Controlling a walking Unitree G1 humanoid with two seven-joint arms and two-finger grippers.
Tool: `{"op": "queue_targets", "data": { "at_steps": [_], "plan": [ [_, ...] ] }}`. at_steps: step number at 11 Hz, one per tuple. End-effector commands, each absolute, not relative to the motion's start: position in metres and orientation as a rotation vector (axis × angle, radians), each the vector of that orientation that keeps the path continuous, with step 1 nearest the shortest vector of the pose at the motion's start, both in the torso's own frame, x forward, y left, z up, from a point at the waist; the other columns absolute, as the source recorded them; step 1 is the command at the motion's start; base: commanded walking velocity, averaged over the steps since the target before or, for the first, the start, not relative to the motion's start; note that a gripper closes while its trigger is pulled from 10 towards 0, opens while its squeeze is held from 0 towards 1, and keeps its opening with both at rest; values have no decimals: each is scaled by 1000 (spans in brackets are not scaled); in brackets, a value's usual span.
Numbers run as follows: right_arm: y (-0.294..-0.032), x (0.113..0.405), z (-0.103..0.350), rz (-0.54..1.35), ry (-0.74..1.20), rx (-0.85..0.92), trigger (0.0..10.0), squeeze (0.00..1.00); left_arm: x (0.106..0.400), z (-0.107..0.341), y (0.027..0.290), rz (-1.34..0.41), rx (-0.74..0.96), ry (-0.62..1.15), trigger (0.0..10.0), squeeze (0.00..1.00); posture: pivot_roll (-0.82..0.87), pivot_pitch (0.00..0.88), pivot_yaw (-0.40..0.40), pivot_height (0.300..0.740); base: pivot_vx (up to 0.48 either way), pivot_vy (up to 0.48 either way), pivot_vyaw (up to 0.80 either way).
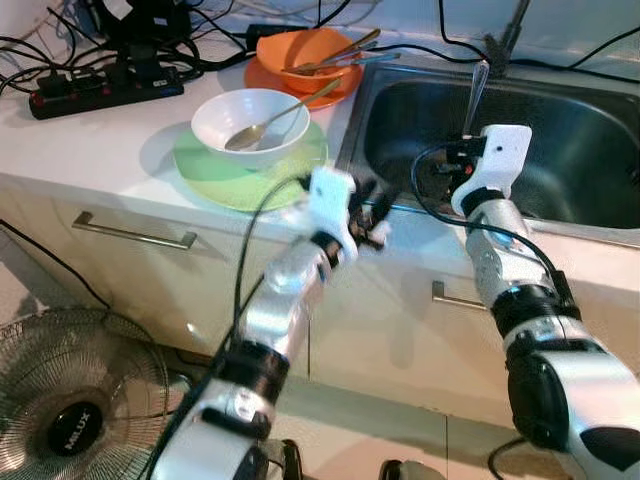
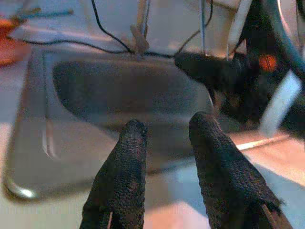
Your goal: Kitchen organization
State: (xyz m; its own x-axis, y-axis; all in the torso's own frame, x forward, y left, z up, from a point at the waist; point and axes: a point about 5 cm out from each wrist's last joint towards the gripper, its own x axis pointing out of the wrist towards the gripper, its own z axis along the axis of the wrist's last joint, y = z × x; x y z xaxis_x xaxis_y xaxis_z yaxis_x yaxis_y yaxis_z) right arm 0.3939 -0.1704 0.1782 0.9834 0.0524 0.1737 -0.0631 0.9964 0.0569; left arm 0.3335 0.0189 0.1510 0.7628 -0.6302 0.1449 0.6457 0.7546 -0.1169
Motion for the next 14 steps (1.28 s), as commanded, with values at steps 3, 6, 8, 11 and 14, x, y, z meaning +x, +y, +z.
{"op": "queue_targets", "data": {
  "at_steps": [3,6,8,11,14],
  "plan": [
    [-175,400,199,31,-248,51,10000,0,328,154,8,-723,-175,-98,10000,0,46,30,29,740,0,0,0],
    [-175,400,193,16,-220,65,10000,0,330,154,9,-697,-179,-94,10000,0,47,32,25,740,0,0,-533],
    [-167,399,191,27,-231,76,10000,0,332,156,10,-695,-184,-98,10000,0,51,32,21,740,0,0,0],
    [-164,399,191,37,-233,87,10000,0,331,159,10,-690,-192,-110,10000,0,53,36,19,740,0,0,0],
    [-163,398,194,49,-264,40,10000,0,332,159,11,-681,-196,-114,10000,0,49,38,20,740,290,0,0]
  ]
}}
